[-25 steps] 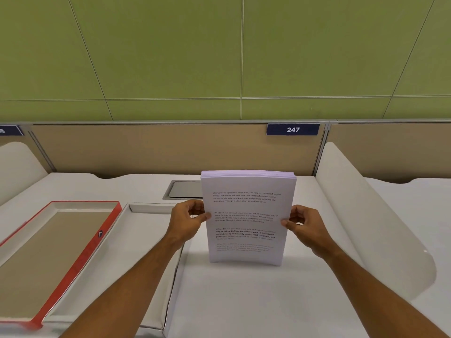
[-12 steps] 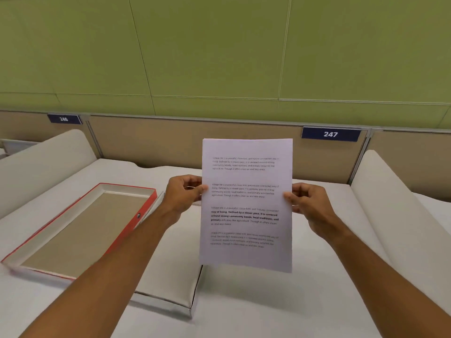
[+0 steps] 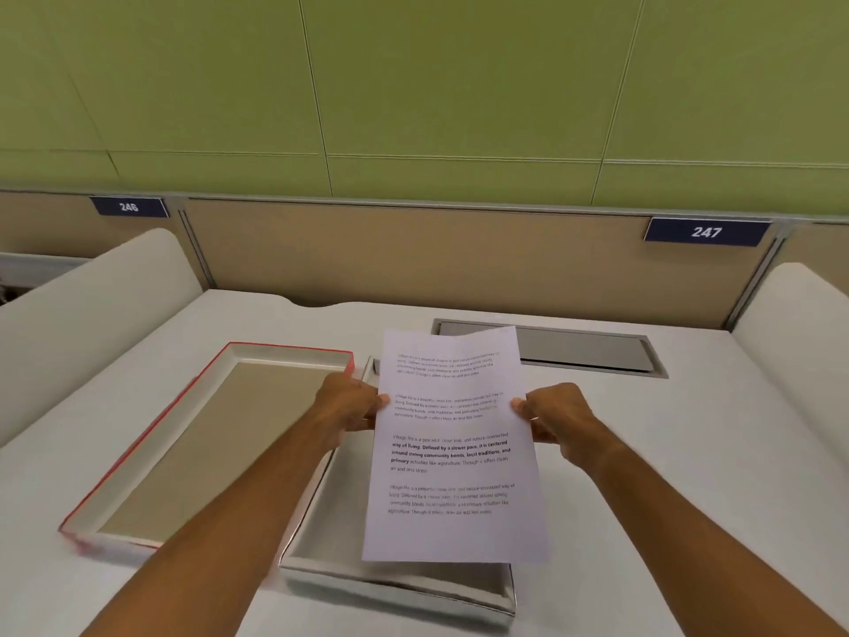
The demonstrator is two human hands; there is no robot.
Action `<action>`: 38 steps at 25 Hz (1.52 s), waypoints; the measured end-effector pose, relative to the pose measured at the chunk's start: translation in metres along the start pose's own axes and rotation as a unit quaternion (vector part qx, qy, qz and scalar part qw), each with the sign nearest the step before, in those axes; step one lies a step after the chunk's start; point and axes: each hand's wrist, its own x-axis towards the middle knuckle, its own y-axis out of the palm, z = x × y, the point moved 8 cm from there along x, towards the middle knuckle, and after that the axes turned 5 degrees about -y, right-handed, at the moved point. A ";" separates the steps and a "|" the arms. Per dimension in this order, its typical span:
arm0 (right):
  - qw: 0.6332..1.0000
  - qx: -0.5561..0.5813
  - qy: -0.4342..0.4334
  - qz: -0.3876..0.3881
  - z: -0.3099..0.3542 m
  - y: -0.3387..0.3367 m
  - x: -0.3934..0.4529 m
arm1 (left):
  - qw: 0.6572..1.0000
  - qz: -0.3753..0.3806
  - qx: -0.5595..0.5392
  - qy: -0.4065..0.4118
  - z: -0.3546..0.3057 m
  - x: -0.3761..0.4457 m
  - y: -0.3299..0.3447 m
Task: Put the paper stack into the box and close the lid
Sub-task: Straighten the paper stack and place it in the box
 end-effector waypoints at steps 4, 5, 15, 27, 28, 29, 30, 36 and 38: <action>0.998 -0.033 0.053 -0.013 -0.023 0.050 -0.002 | 0.997 -0.008 0.060 -0.046 0.026 0.029 -0.023; 0.997 -0.040 0.059 -0.019 -0.026 0.056 -0.003 | 0.996 -0.008 0.069 -0.051 0.029 0.034 -0.024; 0.985 -0.112 0.091 -0.098 -0.036 0.073 0.001 | 0.983 -0.020 0.180 -0.040 0.029 0.065 -0.016; 0.940 -0.330 0.043 -0.082 -0.028 0.089 0.010 | 0.922 0.011 0.386 0.031 0.023 0.072 0.010; 0.935 -0.345 0.042 -0.075 -0.029 0.091 0.010 | 0.923 0.032 0.383 0.021 0.026 0.072 0.013; 0.930 -0.358 0.043 -0.067 -0.029 0.093 0.010 | 0.926 0.049 0.374 0.006 0.029 0.072 0.014; 0.927 -0.367 0.047 -0.057 -0.031 0.097 0.009 | 0.931 0.062 0.361 -0.010 0.031 0.072 0.014; 0.944 -0.324 0.064 -0.020 -0.030 0.103 0.001 | 0.956 0.088 0.266 -0.080 0.035 0.061 0.011; 0.960 -0.271 0.067 -0.027 -0.031 0.099 -0.003 | 0.961 0.093 0.243 -0.087 0.037 0.056 0.009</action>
